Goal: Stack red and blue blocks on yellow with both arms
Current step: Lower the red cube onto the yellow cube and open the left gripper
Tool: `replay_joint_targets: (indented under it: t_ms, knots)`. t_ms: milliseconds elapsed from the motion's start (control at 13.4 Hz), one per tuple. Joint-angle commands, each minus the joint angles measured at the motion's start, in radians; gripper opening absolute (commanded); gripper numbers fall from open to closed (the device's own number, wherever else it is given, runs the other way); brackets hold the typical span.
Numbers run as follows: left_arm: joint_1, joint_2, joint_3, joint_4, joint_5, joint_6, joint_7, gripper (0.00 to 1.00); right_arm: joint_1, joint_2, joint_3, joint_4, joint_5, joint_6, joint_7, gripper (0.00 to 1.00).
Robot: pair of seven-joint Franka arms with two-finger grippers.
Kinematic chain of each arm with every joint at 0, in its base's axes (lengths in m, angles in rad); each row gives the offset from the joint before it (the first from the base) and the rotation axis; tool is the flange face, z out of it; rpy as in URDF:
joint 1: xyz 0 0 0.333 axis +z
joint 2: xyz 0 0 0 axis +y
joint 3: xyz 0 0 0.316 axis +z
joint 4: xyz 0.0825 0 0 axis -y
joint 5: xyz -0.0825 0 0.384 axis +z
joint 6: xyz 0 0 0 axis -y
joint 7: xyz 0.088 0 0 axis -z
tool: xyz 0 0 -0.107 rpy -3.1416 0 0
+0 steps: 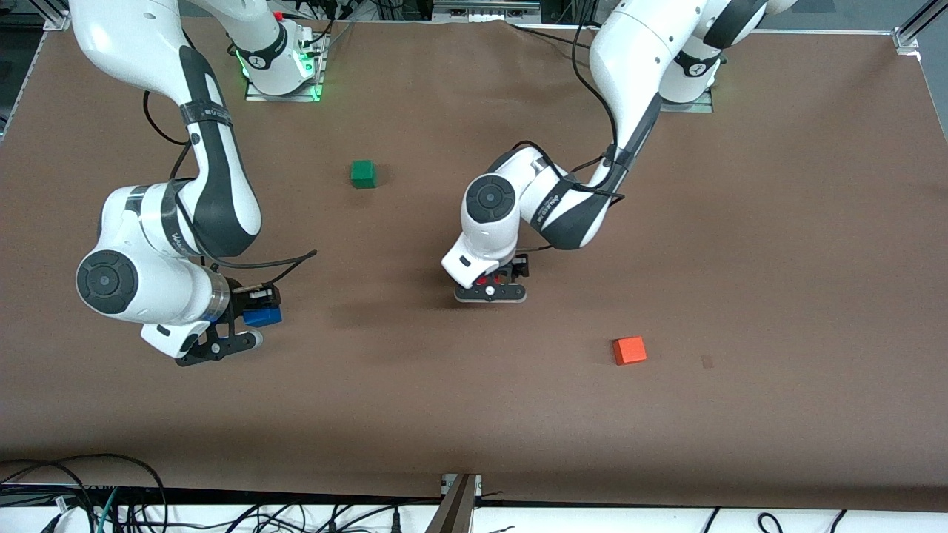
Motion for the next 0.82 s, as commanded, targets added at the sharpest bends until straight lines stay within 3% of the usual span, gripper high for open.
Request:
replay_joint_targets:
  t_ms: [0, 149, 373, 746]
  knots:
    - [0.083, -0.048, -0.004, 0.105, 0.001, -0.17, 0.082, 1.0, 0.004, -0.002, 0.01, 0.016, 0.022, -0.024, 0.02, 0.46]
    - [0.154, -0.114, -0.009, 0.141, -0.003, -0.299, 0.148, 1.0, 0.028, -0.002, 0.018, 0.024, 0.022, -0.022, 0.113, 0.46]
    - [0.295, -0.238, -0.01, 0.138, -0.006, -0.408, 0.211, 1.0, 0.112, 0.011, 0.019, 0.126, 0.022, -0.062, 0.262, 0.46]
    - [0.519, -0.378, -0.012, 0.138, -0.017, -0.607, 0.48, 1.0, 0.315, 0.055, 0.018, 0.221, 0.021, -0.054, 0.63, 0.46]
